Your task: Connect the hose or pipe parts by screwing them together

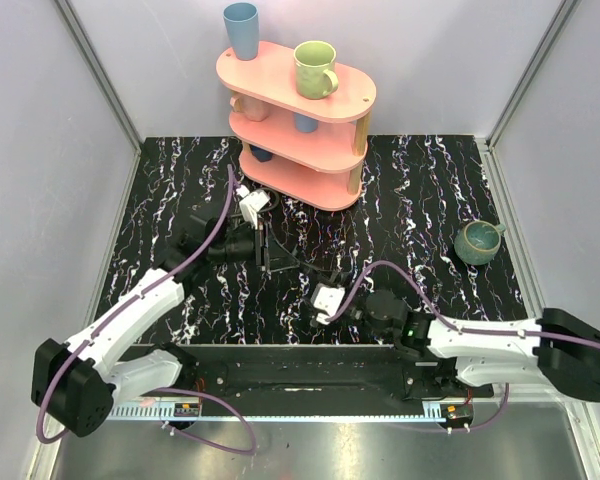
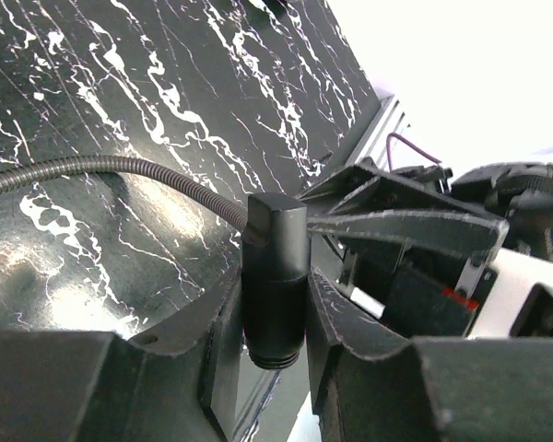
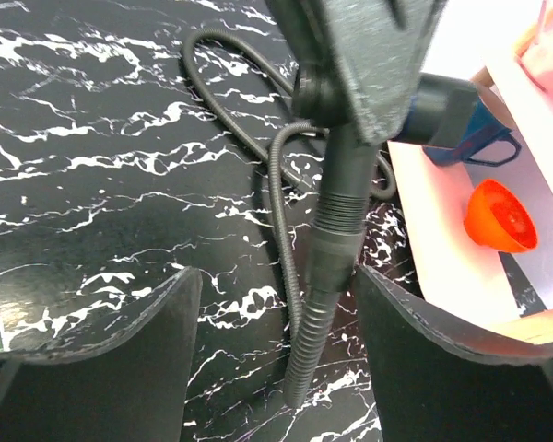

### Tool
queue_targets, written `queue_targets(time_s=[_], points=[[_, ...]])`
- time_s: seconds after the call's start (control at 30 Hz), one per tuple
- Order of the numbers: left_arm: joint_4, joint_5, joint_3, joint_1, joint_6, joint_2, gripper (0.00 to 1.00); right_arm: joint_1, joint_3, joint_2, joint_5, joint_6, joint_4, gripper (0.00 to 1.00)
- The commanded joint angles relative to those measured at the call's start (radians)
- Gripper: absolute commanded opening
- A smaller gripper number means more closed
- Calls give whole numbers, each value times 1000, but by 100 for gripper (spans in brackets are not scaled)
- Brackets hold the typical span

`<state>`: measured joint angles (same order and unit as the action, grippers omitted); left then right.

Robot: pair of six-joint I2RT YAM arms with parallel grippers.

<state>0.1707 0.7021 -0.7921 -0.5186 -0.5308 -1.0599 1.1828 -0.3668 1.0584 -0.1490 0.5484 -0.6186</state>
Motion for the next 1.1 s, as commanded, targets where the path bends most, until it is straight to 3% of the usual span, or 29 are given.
queue_targets(time_s=[0.0, 0.2, 0.53, 0.6, 0.63, 0.77, 0.9, 0.93, 1.03, 1.07], points=[[41, -55, -93, -9, -92, -17, 0, 63, -6, 95, -205, 103, -238, 74], [93, -58, -122, -17, -138, -48, 0, 72, -23, 273, -371, 243, -493, 68], [89, -44, -115, -20, -196, -49, 0, 77, -102, 357, -310, 246, -454, 63], [72, -33, -105, -21, -204, -48, 0, 77, -112, 357, -297, 243, -431, 51], [64, -17, -96, -20, -199, -45, 0, 77, -119, 350, -294, 233, -422, 28], [7, 66, -85, -20, -68, -8, 0, 67, -113, 281, -258, 157, -383, 0], [-14, 103, -49, -31, 199, 61, 0, -14, -187, 126, 59, -5, 10, 0], [-14, 111, -26, -41, 313, 78, 0, -84, -219, 77, 265, -69, 67, 0], [-16, 143, 17, -44, 472, 120, 0, -222, -289, 31, 609, -132, 244, 0], [-14, 155, 24, -46, 498, 123, 0, -242, -317, 37, 661, -131, 348, 0]])
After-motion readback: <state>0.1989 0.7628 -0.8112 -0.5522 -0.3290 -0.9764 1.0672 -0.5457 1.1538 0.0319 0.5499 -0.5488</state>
